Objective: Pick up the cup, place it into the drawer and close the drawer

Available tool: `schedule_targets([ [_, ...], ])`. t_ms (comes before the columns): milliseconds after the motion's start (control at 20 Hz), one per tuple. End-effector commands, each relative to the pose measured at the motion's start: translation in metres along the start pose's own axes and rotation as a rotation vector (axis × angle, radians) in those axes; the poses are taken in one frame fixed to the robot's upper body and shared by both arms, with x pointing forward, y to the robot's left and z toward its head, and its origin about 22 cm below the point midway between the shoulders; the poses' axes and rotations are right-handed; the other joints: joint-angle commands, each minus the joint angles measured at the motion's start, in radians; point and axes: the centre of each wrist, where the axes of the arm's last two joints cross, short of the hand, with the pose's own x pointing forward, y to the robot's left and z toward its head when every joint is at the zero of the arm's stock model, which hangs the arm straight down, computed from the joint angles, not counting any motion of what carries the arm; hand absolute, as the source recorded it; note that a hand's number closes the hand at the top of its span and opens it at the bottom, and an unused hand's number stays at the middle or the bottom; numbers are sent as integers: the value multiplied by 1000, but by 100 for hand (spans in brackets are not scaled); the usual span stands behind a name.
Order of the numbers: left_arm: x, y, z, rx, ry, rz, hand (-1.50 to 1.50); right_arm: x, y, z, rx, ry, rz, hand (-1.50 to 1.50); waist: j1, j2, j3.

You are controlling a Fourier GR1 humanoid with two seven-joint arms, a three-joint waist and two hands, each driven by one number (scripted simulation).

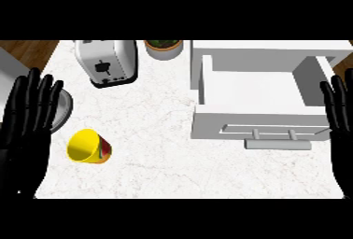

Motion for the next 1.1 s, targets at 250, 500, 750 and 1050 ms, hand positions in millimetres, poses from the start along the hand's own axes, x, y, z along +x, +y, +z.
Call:
schedule_targets([
  [250, 9, 65, 20, -371, -21, 186, -150, 1, 4, 10, 40, -28, -41, -150, -2, -2, 0],
  [500, -40, 100, 41, -213, 243, 383, -150, -8, 1, 2, 213, 134, -31, -150, -10, 4, 0],
  [750, -66, 127, 25, -190, 279, 365, -150, -22, 15, -22, 215, 138, -58, -150, -15, 4, 1],
  [1050, -112, 131, 45, -185, 377, 308, -150, -21, 7, -52, 201, 94, -58, -150, -15, 5, 1],
])
